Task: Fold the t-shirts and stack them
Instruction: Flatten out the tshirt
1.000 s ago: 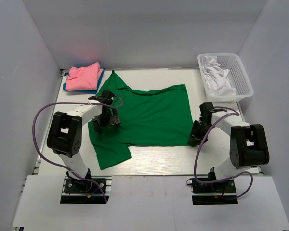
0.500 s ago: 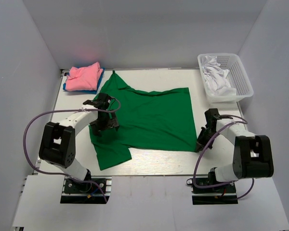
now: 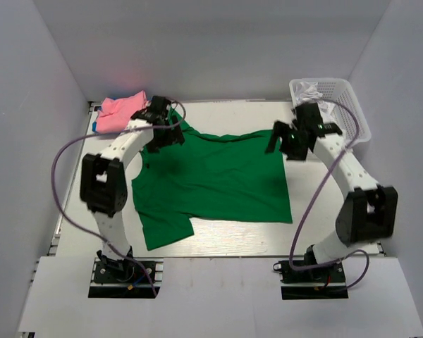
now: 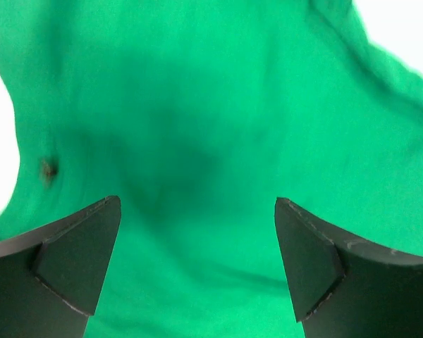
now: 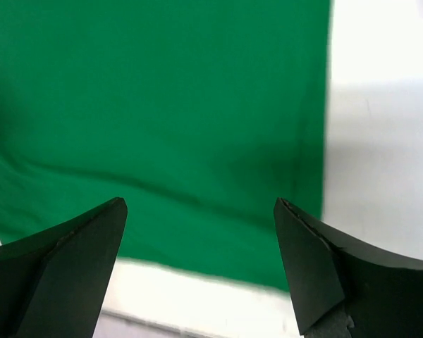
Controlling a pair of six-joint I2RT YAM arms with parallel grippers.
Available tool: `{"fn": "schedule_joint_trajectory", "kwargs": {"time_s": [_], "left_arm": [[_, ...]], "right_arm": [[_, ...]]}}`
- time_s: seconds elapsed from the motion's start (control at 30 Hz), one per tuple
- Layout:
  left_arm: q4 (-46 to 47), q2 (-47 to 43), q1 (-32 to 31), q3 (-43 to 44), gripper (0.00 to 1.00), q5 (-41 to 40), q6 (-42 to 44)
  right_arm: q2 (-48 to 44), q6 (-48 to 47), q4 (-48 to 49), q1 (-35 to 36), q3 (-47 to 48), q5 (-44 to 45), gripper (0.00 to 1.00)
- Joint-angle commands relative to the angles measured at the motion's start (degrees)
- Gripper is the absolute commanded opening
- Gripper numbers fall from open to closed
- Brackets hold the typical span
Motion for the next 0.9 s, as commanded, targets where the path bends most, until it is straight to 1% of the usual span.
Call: {"fn": "schedule_joint_trajectory", "kwargs": {"time_s": [0.0, 0.03, 0.07, 0.1, 0.13, 0.17, 0.2, 0.23, 0.27, 0.3, 0.37, 0.4, 0.5, 0.6, 0.63, 0.73, 0.87], "left_arm": [[-2.4, 10.4, 0.4, 13.1, 1.00, -5.0, 2.3], [-3.5, 12.9, 0.4, 16.3, 1.00, -5.8, 3.0], [-4.0, 15.4, 0.4, 21.3, 1.00, -6.6, 3.7], [-4.0, 19.3, 0.4, 23.6, 1.00, -6.6, 4.4], [-4.0, 20.9, 0.4, 25.3, 1.00, -6.6, 4.9], [-3.5, 22.3, 0.4, 28.6, 1.00, -7.2, 6.4], [-3.5, 24.9, 0.4, 30.2, 1.00, -7.2, 7.3], [-2.7, 25.8, 0.4, 31.6, 1.00, -7.2, 7.8], [-1.9, 26.5, 0.4, 33.3, 1.00, -7.2, 9.4], [0.1, 27.0, 0.4, 33.9, 1.00, -7.2, 10.3], [2.8, 27.8, 0.4, 33.9, 1.00, -4.3, 12.4], [4.5, 28.6, 0.4, 33.9, 1.00, -3.0, 12.5], [5.0, 31.3, 0.4, 34.5, 1.00, -1.7, 13.3], [5.0, 34.5, 0.4, 36.2, 1.00, -1.7, 13.3], [5.5, 35.2, 0.4, 37.0, 1.00, -1.2, 13.3], [7.3, 37.1, 0.4, 39.2, 1.00, -0.5, 12.2], [11.0, 39.2, 0.4, 39.8, 1.00, 0.6, 10.6]], "right_arm": [[10.7, -2.8, 0.6, 3.0, 9.8, 4.5, 0.90], [12.5, -2.6, 1.3, 3.3, 11.2, 5.0, 0.90], [17.1, -2.7, 4.5, 3.6, 14.4, 5.7, 0.90], [18.4, -3.3, 5.9, 4.1, 15.4, 6.1, 0.90], [20.0, -3.7, 6.6, 4.1, 18.3, 6.2, 0.90], [25.5, -4.7, 6.8, 4.0, 22.1, 6.2, 0.90], [27.5, -6.3, 6.6, 4.5, 26.6, 9.1, 0.90], [31.0, -7.4, 6.0, 4.9, 29.1, 10.4, 0.90], [34.3, -12.0, 6.7, 5.2, 32.9, 10.8, 0.90], [37.1, -13.5, 7.6, 6.0, 36.1, 11.5, 0.90], [40.3, -16.8, 8.6, 6.8, 38.3, 11.8, 0.90], [42.0, -17.0, 10.2, 7.1, 40.8, 10.3, 0.90], [44.9, -17.3, 11.4, 7.6, 42.5, 9.1, 0.90], [46.5, -18.0, 11.8, 9.0, 41.9, 10.4, 0.90], [46.5, -17.9, 11.7, 9.6, 41.7, 12.2, 0.90], [47.1, -17.2, 12.5, 10.3, 41.0, 13.4, 0.90], [47.2, -15.6, 14.9, 10.5, 40.1, 17.7, 0.90]]}}
